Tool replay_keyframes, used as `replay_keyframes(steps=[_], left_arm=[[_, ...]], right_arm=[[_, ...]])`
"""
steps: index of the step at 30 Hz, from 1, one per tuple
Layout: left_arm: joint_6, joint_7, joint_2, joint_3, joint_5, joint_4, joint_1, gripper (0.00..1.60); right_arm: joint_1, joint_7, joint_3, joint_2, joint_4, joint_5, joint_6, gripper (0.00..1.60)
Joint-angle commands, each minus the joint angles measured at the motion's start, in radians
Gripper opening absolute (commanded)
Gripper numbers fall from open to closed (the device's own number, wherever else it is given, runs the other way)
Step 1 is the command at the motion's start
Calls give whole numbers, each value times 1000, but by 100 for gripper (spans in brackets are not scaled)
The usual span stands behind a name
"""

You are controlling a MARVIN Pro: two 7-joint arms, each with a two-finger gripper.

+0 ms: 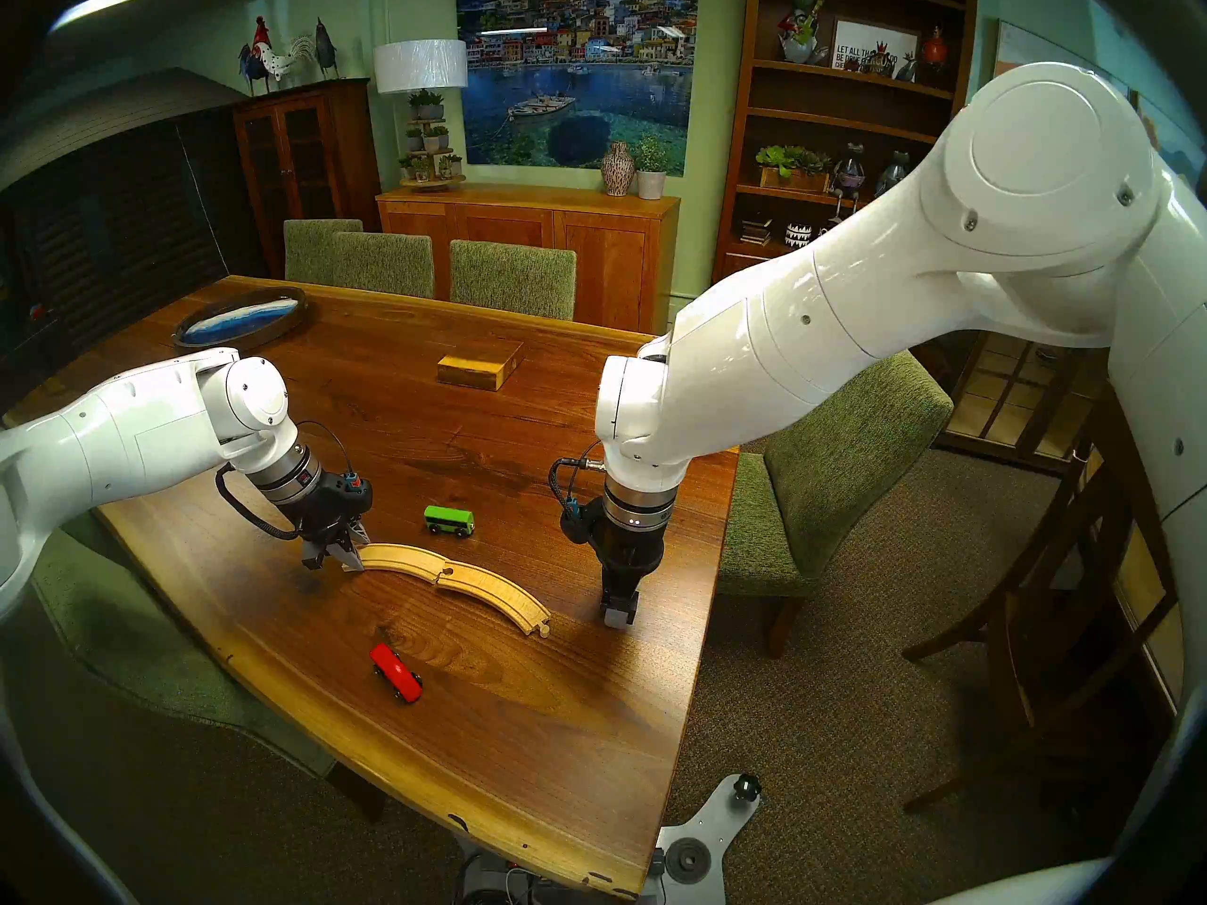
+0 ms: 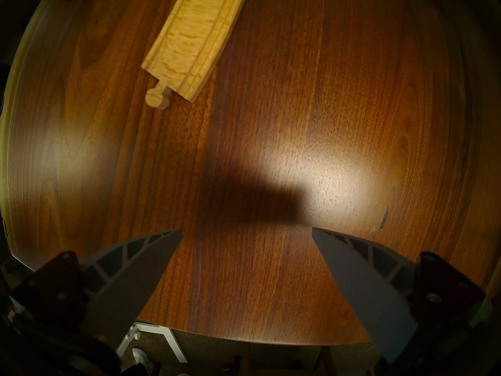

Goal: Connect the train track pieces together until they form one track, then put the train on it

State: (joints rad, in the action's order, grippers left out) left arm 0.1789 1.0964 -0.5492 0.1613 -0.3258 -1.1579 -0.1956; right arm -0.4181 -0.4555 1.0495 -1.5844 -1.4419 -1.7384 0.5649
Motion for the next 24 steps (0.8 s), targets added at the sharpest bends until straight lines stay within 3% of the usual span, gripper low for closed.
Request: replay_keyframes(steps=[1,16,24], left_arm=[[59,5,10,-8,-33,-44,-3,0],[205,-24,5,-28,-88,-67,-13,0],[240,-25,4,-28,-93,-76,-11,0]], right_arm=[[-22,-1,-8,6,5,-2,1,160],[-22,-1,-8,6,5,-2,1,160],[-22,-1,-8,6,5,-2,1,160]])
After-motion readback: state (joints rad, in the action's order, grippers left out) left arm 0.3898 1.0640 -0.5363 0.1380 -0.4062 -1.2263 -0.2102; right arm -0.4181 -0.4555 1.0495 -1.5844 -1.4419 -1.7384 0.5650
